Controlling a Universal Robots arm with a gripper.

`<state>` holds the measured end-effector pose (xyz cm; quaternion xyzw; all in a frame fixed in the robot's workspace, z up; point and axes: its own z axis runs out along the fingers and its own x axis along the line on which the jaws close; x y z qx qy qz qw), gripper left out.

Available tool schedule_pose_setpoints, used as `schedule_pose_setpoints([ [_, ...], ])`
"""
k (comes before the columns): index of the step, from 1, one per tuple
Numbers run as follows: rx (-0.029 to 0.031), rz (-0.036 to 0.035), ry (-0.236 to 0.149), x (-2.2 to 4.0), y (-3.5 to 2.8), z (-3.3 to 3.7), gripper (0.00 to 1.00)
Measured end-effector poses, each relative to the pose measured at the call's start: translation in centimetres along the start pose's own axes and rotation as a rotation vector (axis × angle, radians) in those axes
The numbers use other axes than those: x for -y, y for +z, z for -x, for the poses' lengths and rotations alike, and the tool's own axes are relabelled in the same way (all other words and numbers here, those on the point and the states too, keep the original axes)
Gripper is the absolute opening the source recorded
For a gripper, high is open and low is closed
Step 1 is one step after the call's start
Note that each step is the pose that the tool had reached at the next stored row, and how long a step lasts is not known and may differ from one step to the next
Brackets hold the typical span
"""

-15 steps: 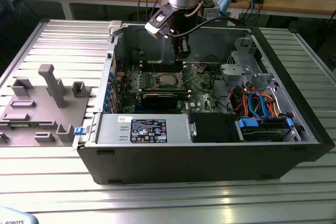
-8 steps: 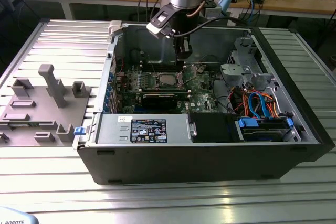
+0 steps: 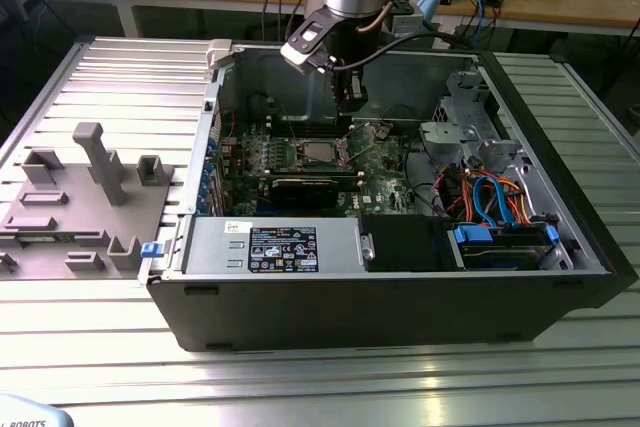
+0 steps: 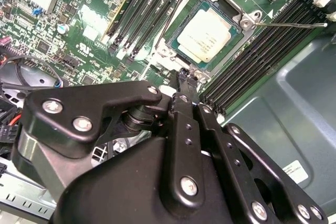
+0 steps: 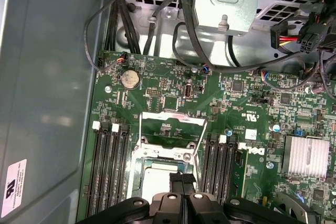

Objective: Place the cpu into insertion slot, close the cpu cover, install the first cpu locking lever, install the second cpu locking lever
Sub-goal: 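Close the cpu cover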

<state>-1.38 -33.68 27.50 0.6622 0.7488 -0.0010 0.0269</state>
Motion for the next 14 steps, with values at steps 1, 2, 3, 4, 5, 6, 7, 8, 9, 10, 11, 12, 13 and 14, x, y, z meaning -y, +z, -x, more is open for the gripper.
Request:
schedule_pose_setpoints([
  [1,0.0,-0.0001,0.0,0.0,0.0,0.0,0.11],
  [2,0.0,0.0,0.0,-0.06,0.0,0.01,0.11],
  [3,0.0,-0.0001,0.0,-0.12,0.0,0.01,0.11],
  [4,0.0,0.0,0.0,-0.13,0.01,0.02,0.11],
  [5,-0.0001,0.0,0.0,-0.14,0.01,0.02,0.11],
  [6,0.0,0.0,0.0,-0.16,0.01,0.02,0.11],
  [7,0.0,0.0,0.0,-0.17,0.01,0.02,0.11],
  [8,0.0,0.0,0.0,-0.2,0.01,0.02,0.11],
  [9,0.0,0.0,0.0,-0.23,0.01,0.03,0.11],
  [10,0.0,0.0,0.0,-0.24,0.01,0.03,0.11],
  [11,0.0,0.0,0.0,-0.25,0.01,0.03,0.11],
  [12,0.0,0.0,0.0,-0.29,0.01,0.04,0.11],
  [13,0.0,0.0,0.0,-0.31,0.01,0.04,0.11],
  [14,0.0,0.0,0.0,-0.33,0.01,0.04,0.11],
])
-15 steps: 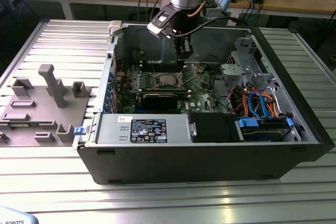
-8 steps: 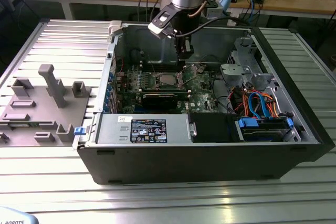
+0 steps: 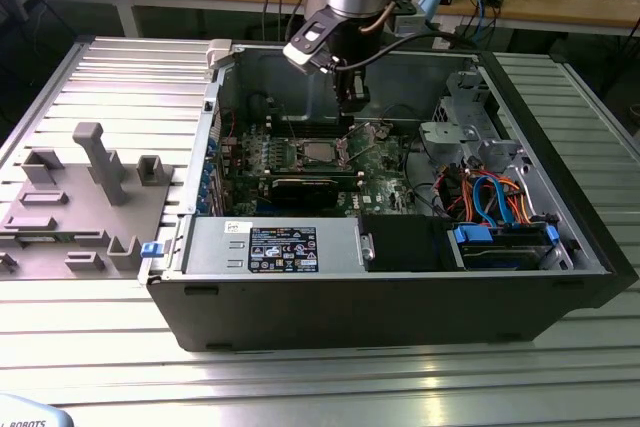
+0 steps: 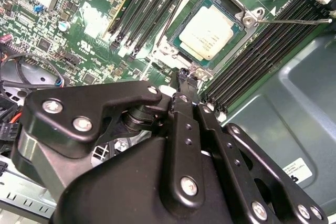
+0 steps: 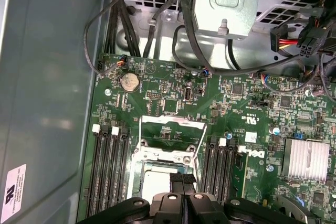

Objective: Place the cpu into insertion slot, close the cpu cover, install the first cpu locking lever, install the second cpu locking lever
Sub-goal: 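Close the cpu cover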

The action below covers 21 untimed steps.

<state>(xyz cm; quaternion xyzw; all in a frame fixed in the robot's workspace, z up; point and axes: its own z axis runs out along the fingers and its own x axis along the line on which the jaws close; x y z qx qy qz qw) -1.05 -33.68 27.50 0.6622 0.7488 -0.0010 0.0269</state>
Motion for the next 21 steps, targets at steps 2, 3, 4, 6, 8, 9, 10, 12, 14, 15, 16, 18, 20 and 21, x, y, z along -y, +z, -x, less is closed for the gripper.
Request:
schedule_pose_setpoints([
  [2,0.0,0.0,0.0,-0.04,0.0,0.01,0.11],
  [3,0.0,0.0,0.0,-0.06,0.0,0.01,0.11],
  [4,0.0,0.0,0.0,-0.1,0.0,0.01,0.11],
  [6,0.0,-0.0001,0.0,-0.16,0.01,0.02,0.11],
  [8,0.0,-0.0001,0.0,-0.26,0.01,0.03,0.11],
  [9,0.0,-0.0001,0.0,-0.37,0.01,0.05,0.11],
  [10,0.0,-0.0002,0.0,-0.46,0.02,0.06,0.11],
  [12,-0.0001,-0.0002,0.0,-0.52,0.02,0.06,0.11],
  [14,0.0,-0.0002,0.0,-0.56,0.02,0.07,0.11],
  [15,0.0,-0.0002,0.0,-0.56,0.02,0.07,0.11],
  [16,0.0,-0.0002,0.0,-0.58,0.02,0.07,0.11],
  [18,0.0,-0.0002,0.0,-0.59,0.02,0.07,0.11],
  [20,0.0,-0.0002,0.0,-0.79,0.03,0.1,0.11],
  [21,0.0,-0.0002,0.0,-0.81,0.03,0.1,0.11],
])
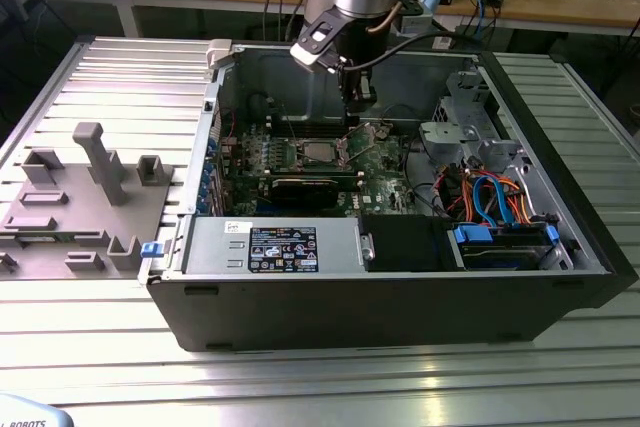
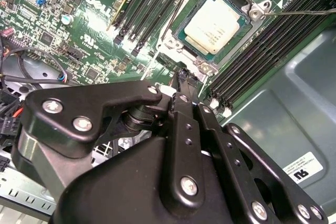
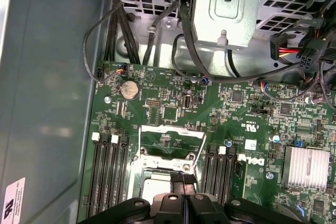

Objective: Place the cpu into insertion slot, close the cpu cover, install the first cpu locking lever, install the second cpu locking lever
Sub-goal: 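Close the cpu cover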

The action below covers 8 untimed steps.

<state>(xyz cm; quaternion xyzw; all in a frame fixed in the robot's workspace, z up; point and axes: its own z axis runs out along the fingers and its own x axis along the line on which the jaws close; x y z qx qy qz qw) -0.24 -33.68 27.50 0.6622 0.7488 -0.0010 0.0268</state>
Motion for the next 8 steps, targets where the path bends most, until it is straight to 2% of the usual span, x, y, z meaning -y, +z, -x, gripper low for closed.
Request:
schedule_pose_setpoints([
  [8,0.0,0.0,0.0,-0.19,0.01,0.02,0.11],
])
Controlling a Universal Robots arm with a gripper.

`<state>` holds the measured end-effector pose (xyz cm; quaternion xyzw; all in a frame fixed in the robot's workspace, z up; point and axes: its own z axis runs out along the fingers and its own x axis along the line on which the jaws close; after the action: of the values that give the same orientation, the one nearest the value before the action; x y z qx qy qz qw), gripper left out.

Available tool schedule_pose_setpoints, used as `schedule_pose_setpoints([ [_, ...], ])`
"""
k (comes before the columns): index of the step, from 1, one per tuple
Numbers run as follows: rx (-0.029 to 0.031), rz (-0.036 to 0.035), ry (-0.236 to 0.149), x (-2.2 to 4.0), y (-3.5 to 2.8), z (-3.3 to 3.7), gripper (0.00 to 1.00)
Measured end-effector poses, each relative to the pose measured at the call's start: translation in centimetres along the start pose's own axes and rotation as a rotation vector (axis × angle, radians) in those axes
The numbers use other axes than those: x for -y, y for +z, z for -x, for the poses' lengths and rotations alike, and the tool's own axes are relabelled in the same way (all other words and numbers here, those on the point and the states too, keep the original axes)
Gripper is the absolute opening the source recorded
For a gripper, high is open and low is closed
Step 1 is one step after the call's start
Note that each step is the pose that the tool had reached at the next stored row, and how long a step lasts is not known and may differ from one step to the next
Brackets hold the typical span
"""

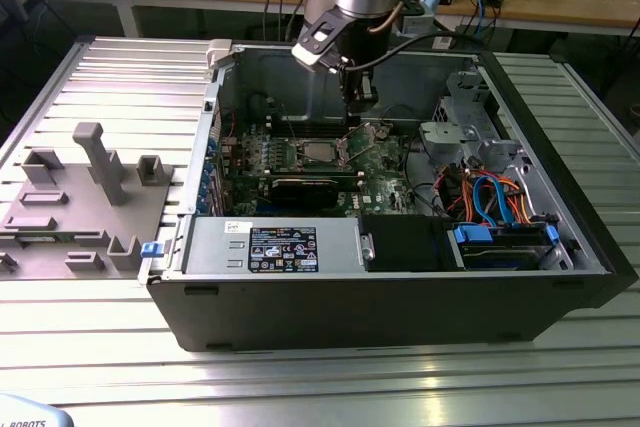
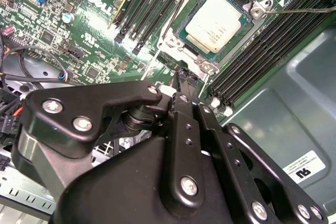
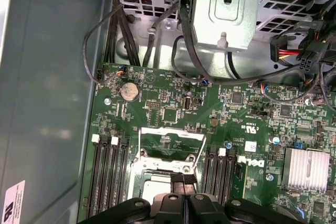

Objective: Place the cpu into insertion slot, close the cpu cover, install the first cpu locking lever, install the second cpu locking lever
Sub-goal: 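Close the cpu cover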

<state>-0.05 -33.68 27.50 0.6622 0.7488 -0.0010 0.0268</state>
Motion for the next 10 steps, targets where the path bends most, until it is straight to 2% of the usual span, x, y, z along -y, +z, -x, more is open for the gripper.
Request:
schedule_pose_setpoints([
  [10,0.0,0.0,0.0,-0.31,0.01,0.04,0.11],
])
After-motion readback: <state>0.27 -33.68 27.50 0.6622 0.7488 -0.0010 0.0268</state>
